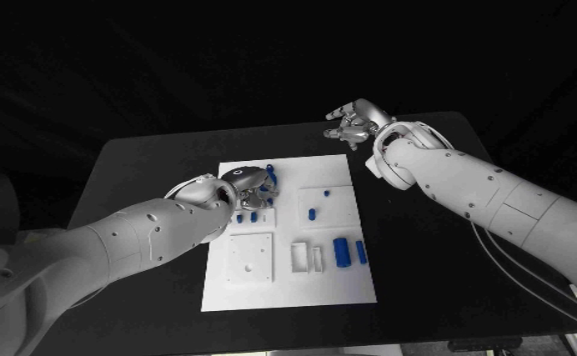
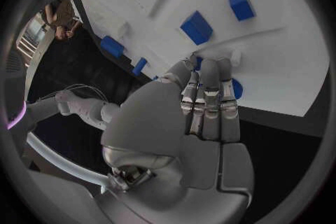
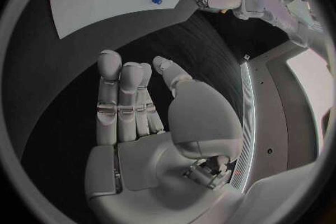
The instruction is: Assemble the parts on the task board
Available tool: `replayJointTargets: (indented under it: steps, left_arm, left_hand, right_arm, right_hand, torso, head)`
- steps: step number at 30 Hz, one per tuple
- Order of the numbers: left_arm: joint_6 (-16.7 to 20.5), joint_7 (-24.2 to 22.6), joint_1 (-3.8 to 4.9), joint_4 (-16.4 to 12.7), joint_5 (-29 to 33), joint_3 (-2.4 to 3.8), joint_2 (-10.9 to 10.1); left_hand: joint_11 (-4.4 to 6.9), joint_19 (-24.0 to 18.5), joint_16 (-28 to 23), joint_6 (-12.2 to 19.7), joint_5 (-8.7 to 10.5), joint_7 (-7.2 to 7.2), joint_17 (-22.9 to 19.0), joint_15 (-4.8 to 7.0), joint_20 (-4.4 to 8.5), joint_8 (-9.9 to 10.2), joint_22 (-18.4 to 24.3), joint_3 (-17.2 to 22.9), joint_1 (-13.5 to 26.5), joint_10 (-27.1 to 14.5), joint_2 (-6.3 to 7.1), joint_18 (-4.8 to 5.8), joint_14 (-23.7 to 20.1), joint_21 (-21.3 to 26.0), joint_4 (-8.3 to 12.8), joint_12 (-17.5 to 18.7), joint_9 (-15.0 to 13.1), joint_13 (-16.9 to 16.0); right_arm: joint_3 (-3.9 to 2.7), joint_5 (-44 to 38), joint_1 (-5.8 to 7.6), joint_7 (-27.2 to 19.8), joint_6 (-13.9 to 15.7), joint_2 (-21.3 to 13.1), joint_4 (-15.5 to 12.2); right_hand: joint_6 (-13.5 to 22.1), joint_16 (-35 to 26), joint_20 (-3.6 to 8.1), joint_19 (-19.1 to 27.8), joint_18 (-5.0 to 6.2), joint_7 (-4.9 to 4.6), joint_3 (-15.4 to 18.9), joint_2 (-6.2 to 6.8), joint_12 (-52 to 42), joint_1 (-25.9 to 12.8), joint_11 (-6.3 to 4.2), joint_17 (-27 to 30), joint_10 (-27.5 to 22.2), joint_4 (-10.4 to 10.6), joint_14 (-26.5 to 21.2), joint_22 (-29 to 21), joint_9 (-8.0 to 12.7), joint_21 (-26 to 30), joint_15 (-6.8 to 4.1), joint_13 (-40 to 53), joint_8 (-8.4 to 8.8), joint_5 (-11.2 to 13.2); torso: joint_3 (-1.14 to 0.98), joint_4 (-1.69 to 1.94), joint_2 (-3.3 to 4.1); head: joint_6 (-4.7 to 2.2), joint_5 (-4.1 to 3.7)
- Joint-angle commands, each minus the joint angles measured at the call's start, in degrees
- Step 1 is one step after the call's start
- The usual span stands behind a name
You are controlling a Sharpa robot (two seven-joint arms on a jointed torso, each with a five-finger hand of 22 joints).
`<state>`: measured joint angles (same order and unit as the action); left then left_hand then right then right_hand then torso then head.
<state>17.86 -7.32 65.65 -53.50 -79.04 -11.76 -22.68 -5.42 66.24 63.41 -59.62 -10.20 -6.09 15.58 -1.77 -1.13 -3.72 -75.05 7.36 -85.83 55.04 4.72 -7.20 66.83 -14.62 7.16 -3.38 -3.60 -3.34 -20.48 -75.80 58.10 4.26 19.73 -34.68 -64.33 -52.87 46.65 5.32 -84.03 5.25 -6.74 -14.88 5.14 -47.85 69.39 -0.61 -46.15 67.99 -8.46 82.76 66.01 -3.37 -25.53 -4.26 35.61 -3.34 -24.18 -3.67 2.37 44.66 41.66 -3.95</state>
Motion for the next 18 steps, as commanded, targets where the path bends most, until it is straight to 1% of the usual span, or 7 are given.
replayJointTargets:
  steps: [1, 3, 6, 8, 13, 18]
  left_arm:
    - [-1.05, 1.93, -0.49, 0.46, -0.46, -0.33, -0.43]
    - [-1.13, 2.08, -0.49, 0.41, -0.53, -0.33, -0.49]
    - [-1.43, 2.43, -0.49, 0.32, -0.75, -0.33, -0.64]
    - [-1.61, 2.69, -0.49, 0.26, -0.91, -0.33, -0.79]
    - [-1.83, 3.02, -0.49, 0.22, -1.11, -0.33, -1.0]
    - [-1.89, 3.16, -0.49, 0.15, -1.26, -0.33, -1.06]
  left_hand:
    - [-2.9, 0.45, -0.3, 0.32, -0.13, 0.05, -0.03, -0.32, 0.08, 0.18, -1.07, 0.0, 0.12, -2.36, 0.52, -0.29, 0.06, 0.32, -0.28, 0.03, 0.06, 0.05]
    - [-2.58, 0.47, -0.27, -0.02, -0.15, -0.13, -0.03, -0.13, 0.22, 0.19, -1.13, -0.12, 0.22, -0.13, 0.15, -0.24, 0.08, 0.3, 0.01, 0.0, 0.07, 0.0]
    - [-1.77, 0.35, -0.2, -1.08, -0.34, -0.48, 0.03, 0.41, 0.73, 0.12, -1.24, -0.03, 0.75, 3.64, -0.98, -0.03, 0.18, -0.06, 0.97, -0.25, 0.03, -0.01]
    - [-0.96, 0.31, 0.23, -2.06, -0.45, -0.92, 0.28, 0.96, 1.27, 0.15, -1.33, 0.83, 1.54, 7.26, -1.7, 0.18, 0.51, -0.75, 1.8, -0.22, 0.03, -0.03]
    - [-0.14, -0.12, 0.73, -2.47, -0.49, -1.14, 0.67, 1.58, 2.03, 0.17, -1.35, 3.39, 3.27, 10.59, -2.2, 0.68, 0.92, -2.7, 3.7, -0.04, 0.03, -0.03]
    - [0.53, -0.37, 1.46, -2.61, -0.47, -1.02, 1.14, 2.02, 2.49, 0.16, -1.32, 4.88, 4.27, 12.96, -2.52, 0.92, 1.56, -4.51, 4.76, -0.06, 0.02, -0.05]
  right_arm:
    - [-0.02, 0.17, -0.03, -0.61, -0.49, 0.07, 0.01]
    - [-0.02, 0.18, -0.03, -0.62, -0.5, 0.07, 0.02]
    - [-0.02, 0.21, -0.03, -0.63, -0.51, 0.06, 0.05]
    - [-0.02, 0.23, -0.03, -0.65, -0.51, 0.05, 0.07]
    - [-0.02, 0.27, -0.03, -0.67, -0.52, 0.05, 0.1]
    - [-0.02, 0.32, -0.03, -0.71, -0.55, 0.09, 0.17]
  right_hand:
    - [-0.36, -0.38, 0.42, -2.46, 0.86, -0.05, -0.17, 0.14, -0.28, -0.58, 0.03, 0.09, -0.43, 0.1, 0.13, -0.05, -0.06, 0.22, -0.38, -0.06, -0.05, -0.22]
    - [-0.36, -0.38, 0.42, -2.46, 0.86, -0.05, -0.17, 0.14, -0.28, -0.58, 0.03, 0.09, -0.43, 0.1, 0.13, -0.05, -0.06, 0.22, -0.38, -0.06, -0.05, -0.22]
    - [-0.36, -0.38, 0.42, -2.46, 0.86, -0.05, -0.17, 0.14, -0.28, -0.58, 0.03, 0.09, -0.43, 0.1, 0.13, -0.05, -0.06, 0.22, -0.38, -0.06, -0.05, -0.22]
    - [-0.39, -0.41, 0.43, -2.46, 0.87, -0.05, -0.22, 0.07, -0.37, -0.61, 0.02, 0.07, -0.43, 0.09, 0.14, -0.24, -0.06, 0.1, -0.39, -0.17, -0.06, -0.26]
    - [-0.39, -0.41, 0.43, -2.46, 0.87, -0.05, -0.23, 0.06, -0.38, -0.61, 0.02, 0.06, -0.43, 0.09, 0.15, -0.27, -0.06, 0.08, -0.39, -0.19, -0.06, -0.27]
    - [-0.39, -0.41, 0.43, -2.46, 0.87, -0.05, -0.23, 0.06, -0.38, -0.61, 0.02, 0.06, -0.43, 0.09, 0.15, -0.27, -0.06, 0.08, -0.39, -0.19, -0.06, -0.27]
  torso:
    - [-0.03, -0.01, 0.01]
    - [-0.05, -0.02, 0.0]
    - [-0.06, -0.05, 0.0]
    - [-0.06, -0.02, 0.0]
    - [-0.06, -0.01, -0.01]
    - [-0.02, -0.05, 0.02]
  head:
    - [0.01, 0.03]
    - [0.04, 0.03]
    - [0.08, 0.04]
    - [0.14, 0.01]
    - [0.16, -0.02]
    - [0.22, -0.01]
